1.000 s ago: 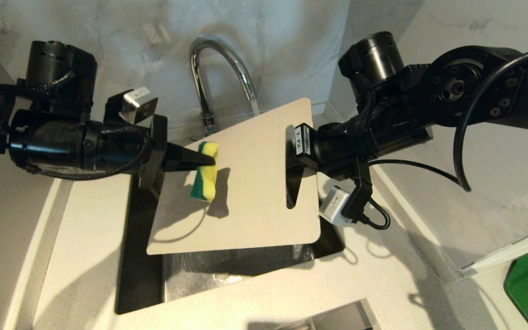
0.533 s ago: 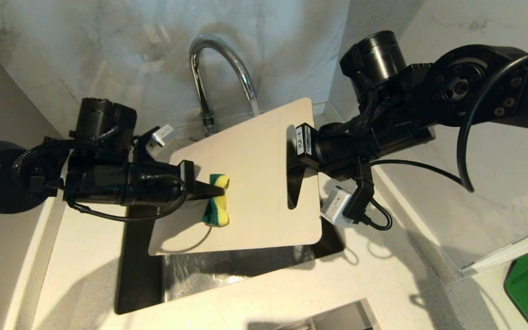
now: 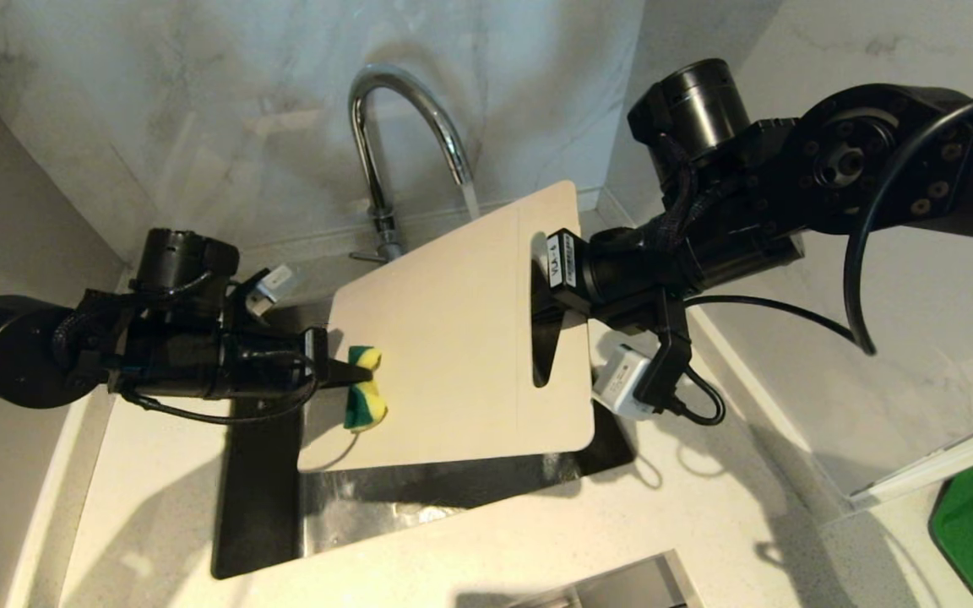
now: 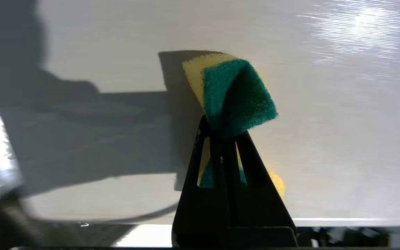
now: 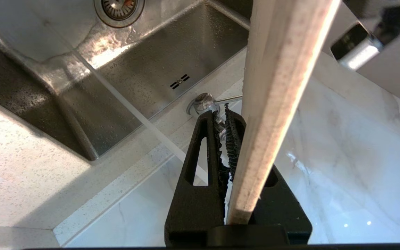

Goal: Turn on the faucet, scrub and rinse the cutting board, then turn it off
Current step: Scrub the cutting board underwater

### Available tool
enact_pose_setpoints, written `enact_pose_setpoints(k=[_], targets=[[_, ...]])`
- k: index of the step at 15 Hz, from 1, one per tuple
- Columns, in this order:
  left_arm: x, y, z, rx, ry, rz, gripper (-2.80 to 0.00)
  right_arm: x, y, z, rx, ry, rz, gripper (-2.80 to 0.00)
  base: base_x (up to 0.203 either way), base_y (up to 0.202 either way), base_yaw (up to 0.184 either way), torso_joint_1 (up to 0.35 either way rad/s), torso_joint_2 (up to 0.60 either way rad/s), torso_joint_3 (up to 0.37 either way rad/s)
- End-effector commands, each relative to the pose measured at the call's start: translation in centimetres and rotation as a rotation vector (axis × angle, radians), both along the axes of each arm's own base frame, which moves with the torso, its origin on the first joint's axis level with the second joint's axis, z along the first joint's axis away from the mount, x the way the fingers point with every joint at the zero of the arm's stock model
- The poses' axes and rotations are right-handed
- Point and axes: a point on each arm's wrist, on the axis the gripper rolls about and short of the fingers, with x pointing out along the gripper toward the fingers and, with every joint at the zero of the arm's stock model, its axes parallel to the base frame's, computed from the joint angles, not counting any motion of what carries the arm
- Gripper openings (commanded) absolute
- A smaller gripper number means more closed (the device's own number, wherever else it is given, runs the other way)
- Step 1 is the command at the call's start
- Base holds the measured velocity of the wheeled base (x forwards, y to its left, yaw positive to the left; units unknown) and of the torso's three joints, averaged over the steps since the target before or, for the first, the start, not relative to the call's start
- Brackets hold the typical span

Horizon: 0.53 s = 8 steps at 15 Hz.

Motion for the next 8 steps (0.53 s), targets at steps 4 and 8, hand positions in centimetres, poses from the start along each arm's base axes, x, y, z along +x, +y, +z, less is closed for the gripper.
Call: enact_pose_setpoints(k=[4,8], targets=[[2.5,5.6,-3.9,0.036,0.055,0.097,-2.80,-0.1,-0.1,-0.1,-0.009,-0.003,0.010,-2.80,0.000,0.000,0.000,0.000,0.00,0.000],[3.2,8.2,-5.2,0.048,0.063,0.130,-2.80,-0.3,-0.2,0.1,-0.005,-0.008,0.010,-2.80,0.000,0.000,0.000,0.000,0.00,0.000]])
